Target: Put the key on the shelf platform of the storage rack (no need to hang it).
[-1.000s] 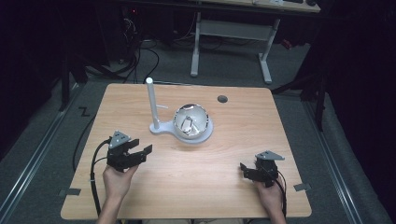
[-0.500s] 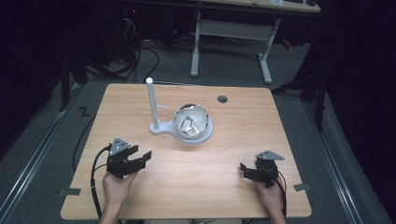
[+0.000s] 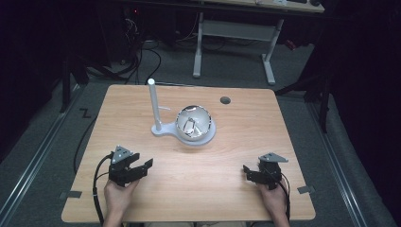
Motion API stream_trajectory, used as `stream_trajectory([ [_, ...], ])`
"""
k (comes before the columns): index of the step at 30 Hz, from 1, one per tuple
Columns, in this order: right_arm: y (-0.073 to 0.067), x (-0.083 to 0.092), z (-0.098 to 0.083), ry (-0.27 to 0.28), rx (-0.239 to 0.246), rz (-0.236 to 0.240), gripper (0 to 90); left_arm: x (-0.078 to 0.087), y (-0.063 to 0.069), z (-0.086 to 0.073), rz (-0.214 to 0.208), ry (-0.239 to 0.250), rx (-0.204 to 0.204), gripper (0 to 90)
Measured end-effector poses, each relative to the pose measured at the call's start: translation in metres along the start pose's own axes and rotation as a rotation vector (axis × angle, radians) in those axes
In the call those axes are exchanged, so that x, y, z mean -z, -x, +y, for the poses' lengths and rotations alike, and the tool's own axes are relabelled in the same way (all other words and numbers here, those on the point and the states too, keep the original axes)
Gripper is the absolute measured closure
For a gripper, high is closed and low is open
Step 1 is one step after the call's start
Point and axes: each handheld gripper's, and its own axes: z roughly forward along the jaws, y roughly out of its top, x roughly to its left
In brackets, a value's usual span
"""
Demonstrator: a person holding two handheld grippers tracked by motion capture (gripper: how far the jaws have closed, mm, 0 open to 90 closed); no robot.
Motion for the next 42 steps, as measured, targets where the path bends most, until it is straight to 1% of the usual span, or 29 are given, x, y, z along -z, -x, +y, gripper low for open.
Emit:
stream_trajectory([
  [2, 0.0, 0.0, 0.0, 0.0, 0.0, 0.0, 22.5, -0.001, 0.0, -0.003, 0.002, -0.007, 0.0, 39.1],
  [7, 0.0, 0.0, 0.0, 0.0, 0.002, 0.0, 22.5, -0.005, -0.002, -0.01, 0.003, -0.013, 0.017, 39.1],
  [12, 0.0, 0.0, 0.0, 0.0, -0.001, 0.0, 22.5, -0.008, -0.002, -0.015, 0.011, -0.024, 0.015, 39.1],
  [15, 0.0, 0.0, 0.0, 0.0, -0.001, 0.0, 22.5, -0.012, -0.002, -0.018, 0.012, -0.03, 0.022, 39.1],
  [23, 0.0, 0.0, 0.0, -0.001, -0.001, 0.0, 22.5, -0.022, 0.002, -0.026, 0.047, -0.065, -0.011, 38.7],
  [26, 0.0, 0.0, 0.0, 0.0, -0.001, -0.001, 22.5, -0.027, 0.003, -0.029, 0.056, -0.073, -0.011, 38.5],
  [32, 0.0, 0.0, 0.0, 0.0, -0.002, -0.001, 22.5, -0.035, 0.008, -0.034, 0.091, -0.104, -0.054, 37.7],
  [35, 0.0, 0.0, 0.0, 0.0, -0.002, -0.001, 22.5, -0.037, 0.012, -0.035, 0.114, -0.1, -0.086, 36.8],
  [38, 0.0, 0.0, 0.0, 0.0, -0.002, -0.001, 22.5, -0.038, 0.015, -0.035, 0.138, -0.109, -0.114, 35.8],
  [42, 0.0, 0.0, 0.0, 0.0, -0.002, -0.001, 22.5, -0.039, 0.015, -0.035, 0.141, -0.108, -0.104, 33.7],
])
